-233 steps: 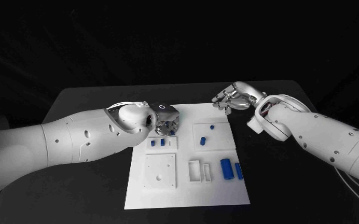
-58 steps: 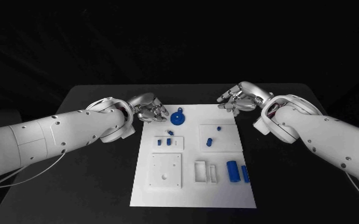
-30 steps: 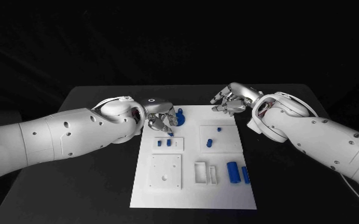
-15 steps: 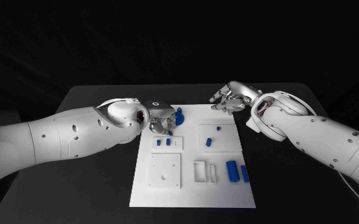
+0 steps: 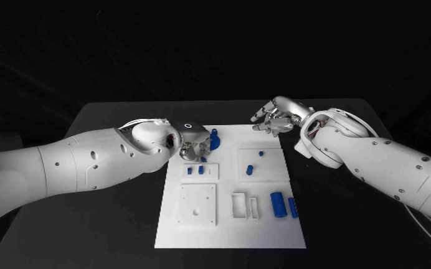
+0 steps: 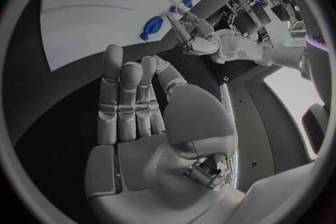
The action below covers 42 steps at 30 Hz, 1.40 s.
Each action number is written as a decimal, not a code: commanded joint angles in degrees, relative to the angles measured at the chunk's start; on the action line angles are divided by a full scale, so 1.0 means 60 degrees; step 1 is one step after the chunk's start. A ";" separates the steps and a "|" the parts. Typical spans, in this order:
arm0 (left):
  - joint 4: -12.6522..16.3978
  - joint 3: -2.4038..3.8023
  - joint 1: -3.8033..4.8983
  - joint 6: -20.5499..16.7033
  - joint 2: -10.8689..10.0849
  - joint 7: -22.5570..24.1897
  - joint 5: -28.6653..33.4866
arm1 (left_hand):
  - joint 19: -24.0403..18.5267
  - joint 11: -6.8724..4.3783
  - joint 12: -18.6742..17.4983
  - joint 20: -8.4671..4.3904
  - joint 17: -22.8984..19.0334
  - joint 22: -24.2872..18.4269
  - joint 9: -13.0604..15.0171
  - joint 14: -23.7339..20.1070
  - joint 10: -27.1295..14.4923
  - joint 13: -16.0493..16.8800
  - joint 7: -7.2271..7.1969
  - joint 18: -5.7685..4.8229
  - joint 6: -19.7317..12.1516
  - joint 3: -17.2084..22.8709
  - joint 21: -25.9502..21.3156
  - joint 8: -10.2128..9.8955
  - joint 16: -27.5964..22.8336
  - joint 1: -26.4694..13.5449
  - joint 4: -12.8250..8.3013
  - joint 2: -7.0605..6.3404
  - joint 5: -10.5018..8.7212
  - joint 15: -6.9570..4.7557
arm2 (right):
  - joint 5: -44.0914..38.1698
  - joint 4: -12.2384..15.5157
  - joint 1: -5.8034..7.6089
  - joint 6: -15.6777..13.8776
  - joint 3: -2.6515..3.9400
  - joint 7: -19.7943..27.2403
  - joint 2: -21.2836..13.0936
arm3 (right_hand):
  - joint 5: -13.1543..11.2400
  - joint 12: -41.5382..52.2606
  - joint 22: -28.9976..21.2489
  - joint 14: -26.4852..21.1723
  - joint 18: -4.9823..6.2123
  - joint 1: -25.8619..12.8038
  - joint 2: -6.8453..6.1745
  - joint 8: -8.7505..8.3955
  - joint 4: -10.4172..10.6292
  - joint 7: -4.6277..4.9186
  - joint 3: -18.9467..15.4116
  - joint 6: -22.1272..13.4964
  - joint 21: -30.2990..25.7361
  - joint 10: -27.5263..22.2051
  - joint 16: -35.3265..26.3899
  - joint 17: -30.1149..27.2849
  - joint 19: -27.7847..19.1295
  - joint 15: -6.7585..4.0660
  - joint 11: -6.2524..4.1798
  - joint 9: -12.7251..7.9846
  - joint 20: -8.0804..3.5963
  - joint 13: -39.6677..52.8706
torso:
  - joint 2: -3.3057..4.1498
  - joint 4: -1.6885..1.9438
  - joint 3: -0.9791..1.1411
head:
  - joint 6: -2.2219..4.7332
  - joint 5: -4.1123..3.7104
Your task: Assemble the parts on the task board
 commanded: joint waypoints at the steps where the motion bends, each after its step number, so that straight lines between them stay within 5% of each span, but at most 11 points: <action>1: -0.0029 -0.0009 -0.0013 0.0159 0.0062 -0.0033 -0.0113 | 0.0056 -0.0009 -0.0025 0.0002 -0.0015 0.0186 -0.0007 -0.0004 0.0080 -0.0003 0.0051 0.0115 -0.0022 -0.0008 -0.0034 0.0041 0.0063 0.0019 0.0068 -0.0031 0.0049 0.0039 | 0.0084 0.0027 0.0002 -0.0038 0.0007 0.0061 -0.0012 | 0.0051 -0.0027 0.0008 0.0078 0.0048 -0.0056 0.0004 -0.0034 -0.0003 -0.0024 0.0063 -0.0049 -0.0032 0.0055 -0.0021 0.0008 0.0018 0.0008 0.0008 -0.0007 -0.0004 0.0008 | 0.0010 -0.0011 0.0003 | -0.0002 -0.0019; 19: -0.0245 -0.0245 -0.0058 0.0373 0.0207 -0.0225 -0.0349 | 0.0051 -0.0073 -0.0022 -0.0049 -0.0066 0.0220 -0.0003 -0.0008 0.0338 -0.0001 0.0016 0.0107 0.0177 0.0070 0.0042 0.0043 0.0113 0.0288 -0.0073 -0.0007 0.0126 -0.0005 | 0.0136 0.0043 0.0002 -0.0011 0.0007 0.0092 -0.0064 | 0.0065 -0.0021 0.0107 0.0088 0.0044 -0.0086 0.0016 -0.0035 0.0012 -0.0026 0.0046 -0.0049 -0.0109 0.0067 -0.0031 0.0036 0.0047 0.0007 0.0007 -0.0007 -0.0005 0.0027 | -0.0002 0.0002 -0.0006 | -0.0047 -0.0107; 27: -0.0303 -0.0277 -0.0064 0.0346 0.0250 -0.0272 -0.0430 | -0.0076 -0.0073 -0.0022 -0.0043 -0.0100 0.0212 -0.0002 -0.0018 0.0344 -0.0001 0.0018 0.0135 0.0178 0.0152 0.0315 0.0043 0.0131 0.0264 -0.0240 0.0042 0.0126 -0.0002 | 0.0146 0.0048 0.0002 -0.0014 0.0007 0.0091 -0.0076 | 0.0065 -0.0021 0.0107 0.0088 0.0044 -0.0086 0.0016 -0.0035 0.0012 -0.0026 0.0046 -0.0049 -0.0109 0.0067 -0.0031 0.0036 0.0047 0.0007 0.0007 -0.0007 -0.0005 0.0027 | 0.0001 0.0006 -0.0010 | -0.0028 -0.0114; 42: -0.0374 -0.0289 -0.0116 0.0060 0.0407 -0.0223 -0.0441 | 0.0108 -0.0204 -0.0019 -0.0026 -0.0100 0.0172 0.0007 0.0217 0.0771 0.0002 -0.0047 0.0165 0.0343 0.0037 0.0324 0.0052 0.0227 0.0084 0.0039 0.0175 -0.0018 -0.0024 | 0.0188 0.0058 0.0002 0.0000 0.0007 0.0103 -0.0072 | 0.0068 -0.0026 0.0198 0.0093 0.0039 -0.0098 0.0030 -0.0034 0.0012 -0.0026 0.0025 -0.0050 -0.0184 0.0064 -0.0042 0.0055 0.0069 0.0006 0.0008 -0.0007 -0.0006 0.0037 | 0.0000 0.0000 0.0005 | -0.0004 -0.0153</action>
